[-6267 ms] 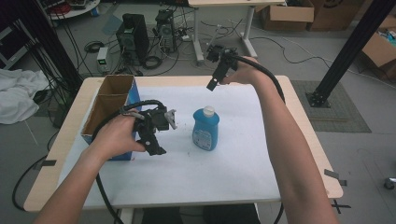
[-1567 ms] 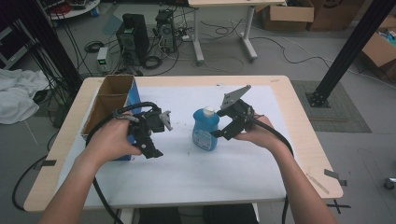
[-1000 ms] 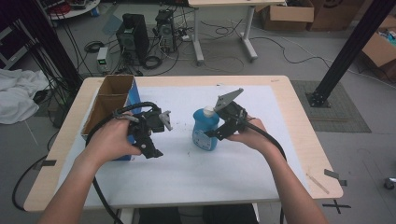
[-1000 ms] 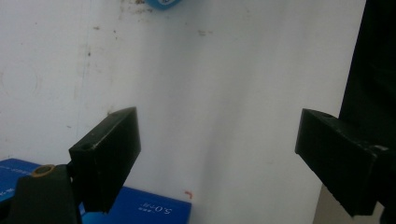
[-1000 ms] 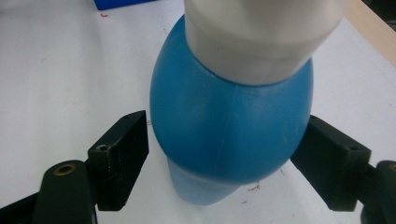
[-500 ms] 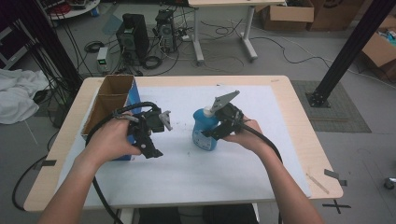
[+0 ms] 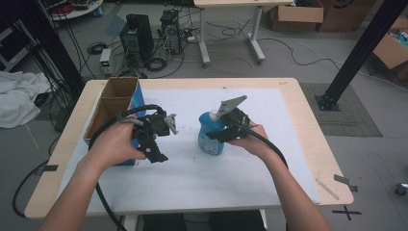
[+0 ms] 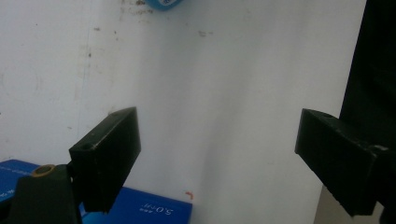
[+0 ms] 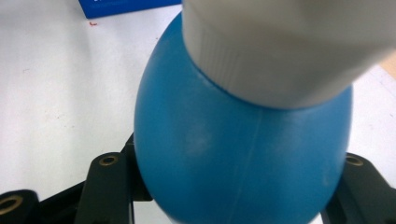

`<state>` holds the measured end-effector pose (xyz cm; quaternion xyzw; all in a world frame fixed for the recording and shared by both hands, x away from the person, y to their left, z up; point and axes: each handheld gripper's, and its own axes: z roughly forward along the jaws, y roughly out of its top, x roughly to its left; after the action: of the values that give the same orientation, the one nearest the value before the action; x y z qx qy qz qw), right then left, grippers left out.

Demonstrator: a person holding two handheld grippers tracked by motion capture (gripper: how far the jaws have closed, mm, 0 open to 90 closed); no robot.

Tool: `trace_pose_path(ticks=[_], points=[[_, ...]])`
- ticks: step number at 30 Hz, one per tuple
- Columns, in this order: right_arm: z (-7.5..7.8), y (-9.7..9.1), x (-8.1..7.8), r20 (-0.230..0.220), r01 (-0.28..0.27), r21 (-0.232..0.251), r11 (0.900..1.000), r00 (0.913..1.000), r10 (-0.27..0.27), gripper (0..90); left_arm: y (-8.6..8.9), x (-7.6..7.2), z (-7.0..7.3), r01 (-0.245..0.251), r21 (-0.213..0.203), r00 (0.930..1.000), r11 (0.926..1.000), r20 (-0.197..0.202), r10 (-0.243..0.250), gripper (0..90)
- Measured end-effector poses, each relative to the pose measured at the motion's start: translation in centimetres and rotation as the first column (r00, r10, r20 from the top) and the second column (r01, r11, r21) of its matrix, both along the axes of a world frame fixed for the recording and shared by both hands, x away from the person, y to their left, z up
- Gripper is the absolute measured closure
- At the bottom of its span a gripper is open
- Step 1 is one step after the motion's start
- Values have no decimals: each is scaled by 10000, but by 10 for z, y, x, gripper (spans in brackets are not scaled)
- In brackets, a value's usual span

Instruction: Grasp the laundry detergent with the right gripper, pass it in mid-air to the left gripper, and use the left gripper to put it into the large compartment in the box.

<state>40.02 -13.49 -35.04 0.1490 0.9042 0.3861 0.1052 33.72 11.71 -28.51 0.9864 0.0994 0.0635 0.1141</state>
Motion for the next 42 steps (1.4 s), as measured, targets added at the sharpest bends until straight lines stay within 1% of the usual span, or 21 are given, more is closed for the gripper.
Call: trace_pose_path(ticks=[2,9,12,16,17,18,21,24,26,28,29,32,33,34,36,37,38,39,40,41,42], points=[[0,-2,0,133,-9,42,10000,9999,8,431,0,0,0,4,-3,10000,10000,5,-4,149],[0,-7,2,203,-145,146,9998,9997,142,446,-1,1,1,36,55,10000,10000,-12,-36,149],[-1,-9,3,261,-459,150,9988,9986,455,451,0,1,1,-4,-28,10000,10000,21,4,149],[0,-10,5,255,-667,168,9976,9975,663,454,0,1,1,-12,-39,10000,10000,25,12,149],[0,-13,7,108,-834,298,9961,9965,831,454,1,2,2,-17,-33,10000,10000,-1,17,150],[0,-13,7,63,-913,349,9952,9958,911,454,1,2,2,-17,-33,10000,10000,-1,17,150],[3,-15,7,115,-1204,515,9914,9927,1199,454,2,2,3,-49,-60,10000,10000,25,49,150],[8,-17,6,135,-1390,860,9866,9903,1383,453,1,3,5,-45,-83,10000,10000,-17,45,149],[11,-20,6,96,-1637,1127,9801,9865,1637,453,1,3,5,-36,-93,10000,10000,1,36,149],[15,-21,5,7,-1788,1191,9767,9837,1800,453,-1,3,8,-35,-87,10000,10000,16,35,148],[15,-21,5,7,-1788,1191,9767,9837,1800,453,-1,3,8,-35,-87,10000,10000,16,35,148],[27,-19,1,104,-2211,986,9703,9752,2212,453,-3,3,12,-1,-182,10000,9998,59,2,148],[27,-19,1,104,-2211,986,9703,9752,2212,453,-3,3,12,-1,-182,10000,9998,59,2,148],[32,-18,0,95,-2434,893,9658,9698,2435,453,-4,2,16,2,-187,9999,9998,126,1,147],[34,-17,-1,73,-2494,869,9645,9683,2497,454,-5,2,19,-3,-214,9998,9998,174,7,147],[39,-15,-3,76,-2749,817,9580,9613,2752,454,-6,2,23,-1,-318,9998,9995,202,8,147],[40,-15,-4,59,-2854,805,9550,9583,2858,455,-6,2,25,5,-352,9997,9994,245,4,147],[41,-14,-5,44,-2932,807,9526,9559,2938,455,-7,2,29,9,-392,9997,9992,257,1,147],[43,-13,-7,7,-3046,785,9492,9522,3055,455,-7,2,29,9,-392,9997,9992,257,1,147],[43,-12,-7,-3,-3117,751,9472,9499,3126,455,-8,2,34,22,-470,9996,9989,294,-8,147],[43,-12,-7,-3,-3117,751,9472,9499,3126,455,-8,2,34,22,-470,9996,9989,294,-8,146]])
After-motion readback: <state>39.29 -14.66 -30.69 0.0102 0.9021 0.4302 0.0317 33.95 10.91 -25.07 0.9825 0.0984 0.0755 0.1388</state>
